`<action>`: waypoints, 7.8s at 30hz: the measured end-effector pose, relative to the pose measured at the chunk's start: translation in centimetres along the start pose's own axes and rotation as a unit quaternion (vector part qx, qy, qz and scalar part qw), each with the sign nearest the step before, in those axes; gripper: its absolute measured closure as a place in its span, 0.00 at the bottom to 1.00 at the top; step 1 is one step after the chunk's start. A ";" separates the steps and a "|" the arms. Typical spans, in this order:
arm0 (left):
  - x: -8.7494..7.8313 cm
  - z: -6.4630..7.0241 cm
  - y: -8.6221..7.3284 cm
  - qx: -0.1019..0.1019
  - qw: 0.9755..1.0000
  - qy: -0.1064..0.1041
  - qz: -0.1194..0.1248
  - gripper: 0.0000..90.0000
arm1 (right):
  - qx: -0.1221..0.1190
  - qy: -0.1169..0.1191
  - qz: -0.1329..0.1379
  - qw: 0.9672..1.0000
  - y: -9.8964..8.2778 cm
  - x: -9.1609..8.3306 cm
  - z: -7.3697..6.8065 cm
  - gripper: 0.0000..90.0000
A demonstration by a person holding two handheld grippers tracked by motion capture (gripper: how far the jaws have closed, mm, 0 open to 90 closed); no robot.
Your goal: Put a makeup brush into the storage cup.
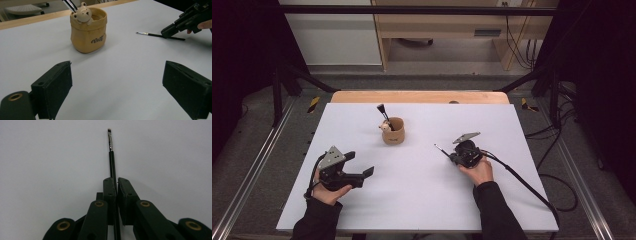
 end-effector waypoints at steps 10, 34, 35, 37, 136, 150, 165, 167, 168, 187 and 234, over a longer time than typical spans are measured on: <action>0.0 0.0 0.0 -0.001 1.000 -0.001 0.000 0.09 | -0.018 0.000 0.009 1.000 1.4 -1.9 0.2 0.74; 0.1 -0.1 -0.1 -0.001 1.000 -0.006 -0.006 0.09 | -0.037 0.004 -0.100 0.994 3.1 -0.5 0.4 0.74; 0.1 -0.1 -0.1 0.000 1.000 -0.006 -0.006 0.09 | -0.044 0.003 -0.102 0.994 3.0 -0.4 0.4 0.74; 0.1 -0.1 -0.1 0.000 1.000 -0.006 -0.007 0.09 | -0.044 0.003 -0.111 0.993 2.9 -0.2 0.3 0.76; 0.3 2.3 0.8 0.004 0.999 -0.041 0.005 0.10 | -0.067 0.111 0.089 0.988 -1.0 -8.3 -5.6 0.95; 0.5 3.6 1.7 0.005 0.998 -0.053 0.021 0.10 | -0.054 0.129 0.136 0.981 -0.8 -8.9 -6.1 0.95; 1.2 5.0 3.3 0.006 0.997 -0.068 0.038 0.10 | -0.052 0.139 0.166 0.975 -0.5 -9.4 -6.4 0.95; 1.2 5.2 3.5 0.006 0.997 -0.070 0.040 0.10 | -0.053 0.140 0.169 0.974 -0.4 -9.5 -6.4 0.95; 1.2 5.2 3.6 0.004 0.997 -0.072 0.041 0.10 | -0.054 0.141 0.171 0.974 -0.4 -9.5 -6.5 0.95; 2.1 7.2 7.1 0.009 0.993 -0.088 0.072 0.11 | -0.056 0.146 0.190 0.969 -0.1 -10.4 -6.9 0.95; 5.2 9.9 6.2 -0.002 0.990 -0.127 0.067 0.17 | -0.068 0.167 0.188 0.965 -0.3 -9.8 -8.4 0.95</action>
Point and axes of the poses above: each handheld gripper's, and its own axes: x roughly forward along the jaws, y roughly out of its top, z roughly to its right, the point moved 3 cm from there along x, roughly forward along the jaws, and after that the axes turned 2 degrees about -z, right-handed, at the moved point
